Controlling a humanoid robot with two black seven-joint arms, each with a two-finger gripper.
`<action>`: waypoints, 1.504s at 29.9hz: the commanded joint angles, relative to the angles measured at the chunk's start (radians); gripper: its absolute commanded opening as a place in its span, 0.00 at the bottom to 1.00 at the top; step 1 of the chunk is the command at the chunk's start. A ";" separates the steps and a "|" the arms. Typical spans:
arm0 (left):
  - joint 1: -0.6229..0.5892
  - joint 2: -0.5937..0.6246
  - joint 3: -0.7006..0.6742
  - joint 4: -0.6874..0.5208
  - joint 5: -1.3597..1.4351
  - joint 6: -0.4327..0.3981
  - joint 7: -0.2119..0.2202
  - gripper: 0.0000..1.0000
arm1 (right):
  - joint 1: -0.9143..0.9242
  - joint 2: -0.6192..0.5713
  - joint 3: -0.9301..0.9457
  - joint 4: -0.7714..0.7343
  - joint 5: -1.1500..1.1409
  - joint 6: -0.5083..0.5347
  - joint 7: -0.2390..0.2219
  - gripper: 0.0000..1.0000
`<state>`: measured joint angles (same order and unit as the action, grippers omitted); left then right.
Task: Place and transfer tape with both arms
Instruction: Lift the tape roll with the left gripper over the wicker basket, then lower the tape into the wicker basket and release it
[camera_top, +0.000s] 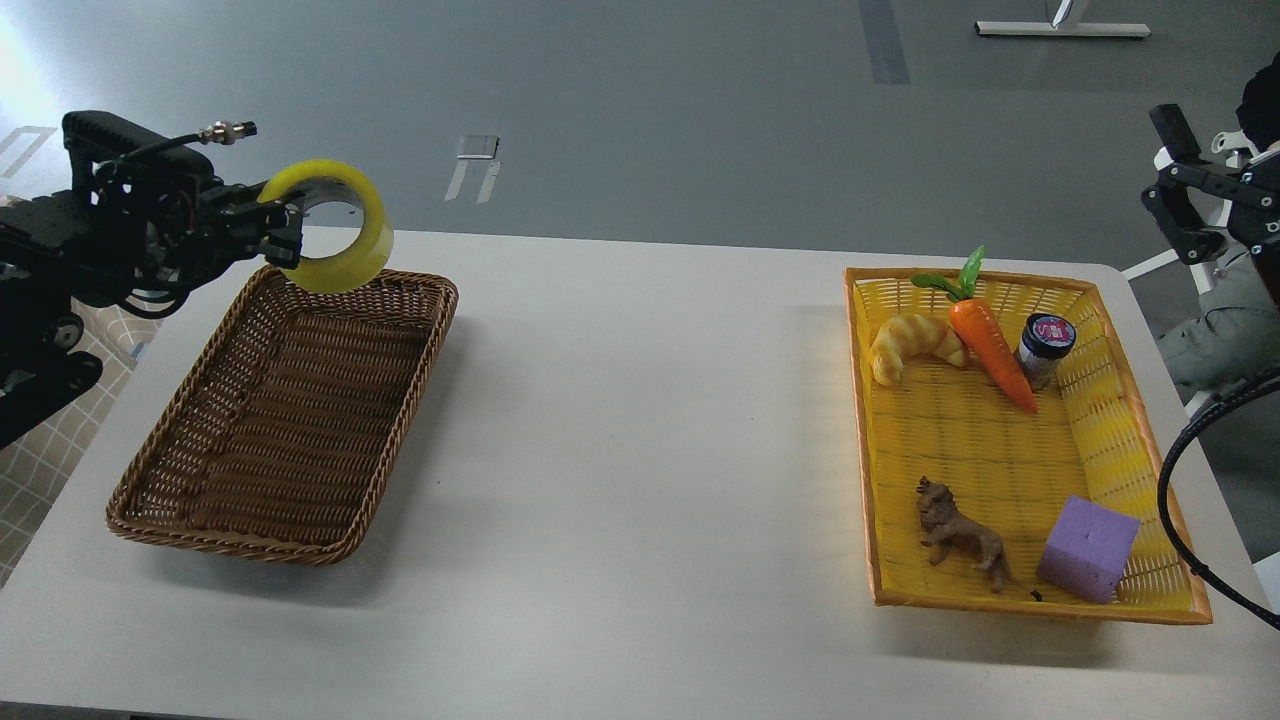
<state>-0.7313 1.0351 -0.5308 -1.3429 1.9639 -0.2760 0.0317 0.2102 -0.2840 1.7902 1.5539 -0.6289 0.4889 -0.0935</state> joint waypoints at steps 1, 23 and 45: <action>0.024 0.046 0.043 -0.001 0.001 0.009 -0.032 0.10 | -0.005 0.000 0.000 0.002 0.002 0.000 0.000 1.00; 0.196 0.025 0.060 0.045 -0.003 0.121 -0.038 0.11 | -0.049 0.000 0.006 0.009 0.002 0.000 0.000 1.00; 0.234 -0.047 0.060 0.151 -0.002 0.165 -0.105 0.19 | -0.080 -0.009 0.015 0.015 0.000 0.000 0.000 1.00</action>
<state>-0.4998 0.9892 -0.4702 -1.2211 1.9633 -0.1220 -0.0560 0.1350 -0.2911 1.8039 1.5696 -0.6274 0.4884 -0.0936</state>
